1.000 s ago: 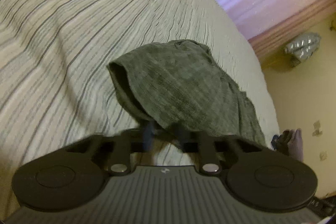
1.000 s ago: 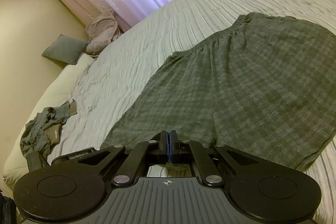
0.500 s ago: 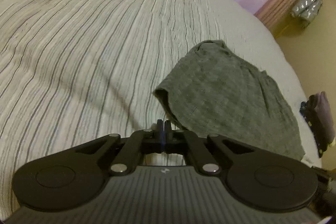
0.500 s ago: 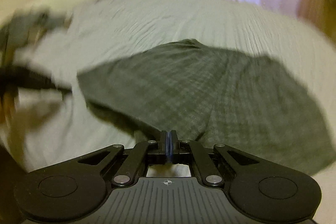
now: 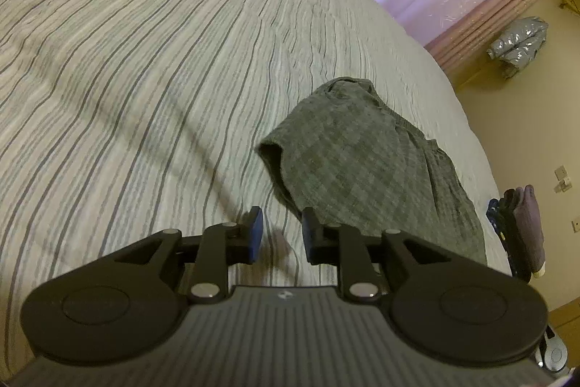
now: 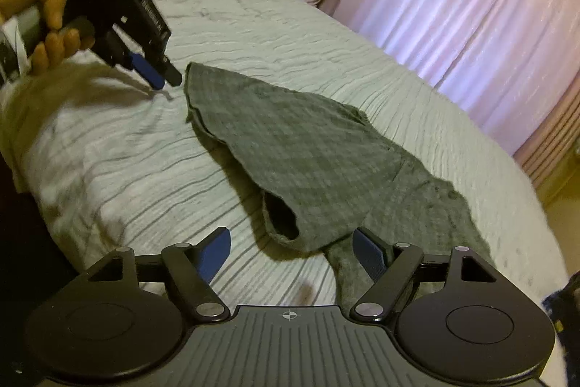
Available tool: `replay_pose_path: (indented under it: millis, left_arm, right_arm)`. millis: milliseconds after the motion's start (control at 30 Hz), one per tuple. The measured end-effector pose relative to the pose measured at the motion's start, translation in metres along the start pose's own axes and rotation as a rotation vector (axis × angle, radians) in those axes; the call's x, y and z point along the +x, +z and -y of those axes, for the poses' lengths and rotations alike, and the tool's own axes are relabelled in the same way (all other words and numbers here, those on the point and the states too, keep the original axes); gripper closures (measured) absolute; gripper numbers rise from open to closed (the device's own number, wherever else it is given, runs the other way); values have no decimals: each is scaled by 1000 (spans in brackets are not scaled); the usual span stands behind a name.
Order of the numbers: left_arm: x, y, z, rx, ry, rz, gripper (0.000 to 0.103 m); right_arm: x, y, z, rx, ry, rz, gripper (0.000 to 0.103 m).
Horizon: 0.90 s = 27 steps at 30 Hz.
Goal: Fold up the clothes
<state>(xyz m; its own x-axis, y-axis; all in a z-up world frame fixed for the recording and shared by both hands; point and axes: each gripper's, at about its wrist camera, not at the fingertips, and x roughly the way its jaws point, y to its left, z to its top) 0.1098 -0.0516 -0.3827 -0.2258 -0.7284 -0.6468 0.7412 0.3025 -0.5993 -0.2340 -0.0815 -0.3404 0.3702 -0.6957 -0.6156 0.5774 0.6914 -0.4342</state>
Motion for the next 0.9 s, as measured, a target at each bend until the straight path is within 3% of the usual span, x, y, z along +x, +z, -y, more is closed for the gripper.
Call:
replay_pose_path:
  millis: [133,233,333,433,500,533,733,833,900]
  left_arm:
    - [5,5,-7,-69,-25,16,81]
    - [12,10,-12,-142,-37,39,78]
    - [22,16,-16,-182,-29,57,78]
    - [25,20,-16,-178,-24,77,83]
    - [17,25,-9,-120,-33,114,103]
    - [12,27,-6,-90,-38,133,103]
    - [-14,41,16,97,-63,229,103]
    - [-8,38,19,145,-20,194,103]
    - [7,32,11,140,36,135,103]
  right_arm:
    - [11,-2,-17,-136,-73,0,40]
    - [21,-5,-24,-188,-91,-6,42]
    - [28,-8,-27,-219,-103,-22,66]
    - [35,-12,-29,-254,-135,-26,67]
    - [36,-13,-27,-249,-132,-14,95]
    - [34,-13,-24,-226,-121,-4,101]
    - [14,-4,5,-29,-39,68,101]
    - [15,-2,9,-8,13,53,101]
    - [25,-5,1,-54,42,-4,101]
